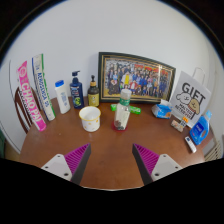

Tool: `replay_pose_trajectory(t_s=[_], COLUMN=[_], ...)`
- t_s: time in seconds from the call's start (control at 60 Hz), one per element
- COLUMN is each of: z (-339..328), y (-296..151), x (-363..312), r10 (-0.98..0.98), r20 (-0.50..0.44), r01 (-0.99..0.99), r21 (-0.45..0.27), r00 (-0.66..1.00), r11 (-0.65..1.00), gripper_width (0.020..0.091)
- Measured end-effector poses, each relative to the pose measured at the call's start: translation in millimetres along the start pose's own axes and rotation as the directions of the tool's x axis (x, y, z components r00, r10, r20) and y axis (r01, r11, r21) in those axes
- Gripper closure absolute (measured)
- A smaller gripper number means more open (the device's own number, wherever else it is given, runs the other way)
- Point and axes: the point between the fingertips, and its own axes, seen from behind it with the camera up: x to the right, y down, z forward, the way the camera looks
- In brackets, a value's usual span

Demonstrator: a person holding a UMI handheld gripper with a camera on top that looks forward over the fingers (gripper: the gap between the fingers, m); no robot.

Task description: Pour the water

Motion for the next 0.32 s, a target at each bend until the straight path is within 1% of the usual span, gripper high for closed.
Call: replay_pose_trajectory(t_s=[0.083,0.317], z=[-13,-25], y=[7,19], x=[0,-5], r10=[-0.008,-0.010], r20=[-0.026,-0.032], r01=[0.008,0.009], r21=[-0.002,-0.007], r00=[1.000,0.999], r11=[1.000,1.000], gripper_width=[0.0250,0.0252])
